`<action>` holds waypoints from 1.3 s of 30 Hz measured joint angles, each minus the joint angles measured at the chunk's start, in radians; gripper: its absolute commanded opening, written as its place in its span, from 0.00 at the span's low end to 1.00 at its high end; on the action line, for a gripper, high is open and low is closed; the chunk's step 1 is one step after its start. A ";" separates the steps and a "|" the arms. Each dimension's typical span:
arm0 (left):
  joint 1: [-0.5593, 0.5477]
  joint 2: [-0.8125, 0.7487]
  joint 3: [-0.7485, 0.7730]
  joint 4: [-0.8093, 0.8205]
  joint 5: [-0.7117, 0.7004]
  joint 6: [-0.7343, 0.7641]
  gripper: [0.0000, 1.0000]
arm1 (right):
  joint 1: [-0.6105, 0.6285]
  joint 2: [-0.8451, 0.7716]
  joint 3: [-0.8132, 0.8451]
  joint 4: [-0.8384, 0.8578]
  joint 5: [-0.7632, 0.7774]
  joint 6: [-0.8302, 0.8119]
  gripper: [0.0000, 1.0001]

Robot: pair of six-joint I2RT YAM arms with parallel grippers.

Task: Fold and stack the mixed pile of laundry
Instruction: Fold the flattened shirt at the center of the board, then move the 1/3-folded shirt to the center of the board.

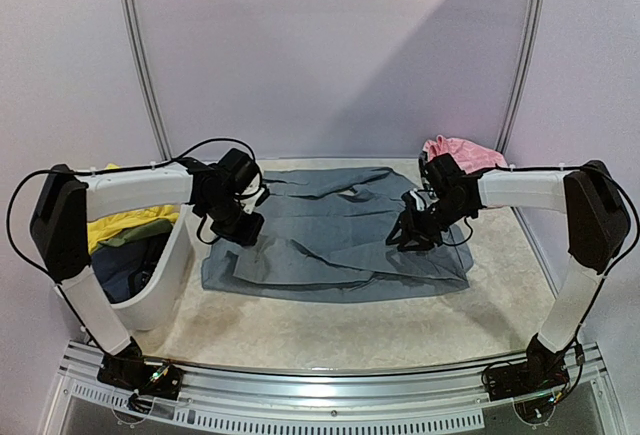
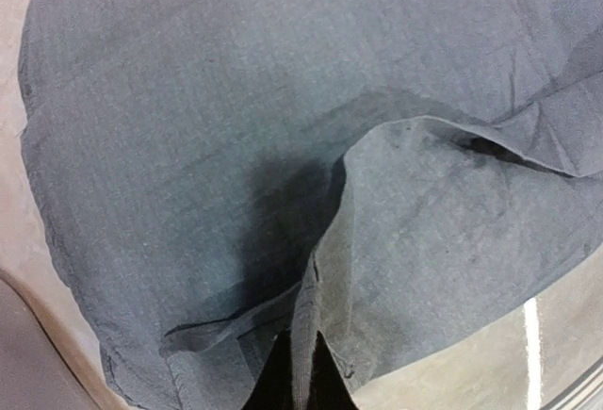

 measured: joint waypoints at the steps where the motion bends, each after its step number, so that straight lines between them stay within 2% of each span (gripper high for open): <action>1: 0.000 0.007 -0.001 0.000 -0.016 -0.002 0.09 | 0.000 0.000 -0.010 0.003 -0.002 0.001 0.39; 3: 0.000 0.015 -0.009 0.002 -0.053 -0.014 0.22 | 0.002 0.000 -0.021 0.007 -0.004 0.004 0.38; 5: 0.000 0.021 -0.014 -0.006 -0.090 -0.037 0.30 | 0.006 0.000 -0.027 0.013 -0.004 0.006 0.37; 6: 0.000 0.024 -0.014 -0.013 -0.109 -0.053 0.38 | 0.009 0.000 -0.029 0.014 -0.004 0.008 0.36; 8: -0.001 0.025 -0.013 -0.030 -0.148 -0.081 0.58 | 0.012 0.000 -0.029 0.013 0.001 0.009 0.36; 9: -0.003 0.024 -0.011 -0.039 -0.166 -0.090 0.76 | 0.013 0.000 -0.029 0.012 0.005 0.010 0.36; 11: -0.006 0.013 -0.008 -0.060 -0.216 -0.132 0.94 | 0.013 0.002 -0.029 0.005 0.011 0.010 0.36; 12: -0.006 0.000 -0.008 -0.069 -0.240 -0.147 0.99 | 0.013 0.003 -0.029 0.001 0.015 0.010 0.36; 16: -0.001 -0.096 -0.022 -0.072 -0.293 -0.216 1.00 | 0.013 0.005 -0.026 -0.018 0.028 0.008 0.36; 21: 0.023 -0.139 -0.029 -0.073 -0.221 -0.262 0.99 | 0.013 0.005 -0.006 -0.027 0.028 0.003 0.36; 28: -0.050 -0.135 -0.033 0.007 -0.070 -0.244 0.84 | 0.013 0.029 0.010 -0.021 0.028 0.003 0.35; 32: -0.082 -0.069 -0.030 0.058 0.015 -0.230 0.79 | 0.013 0.074 0.021 -0.017 0.033 0.004 0.32; 39: -0.105 0.109 -0.019 0.085 0.073 -0.224 0.77 | 0.013 0.166 0.025 -0.005 0.050 0.017 0.32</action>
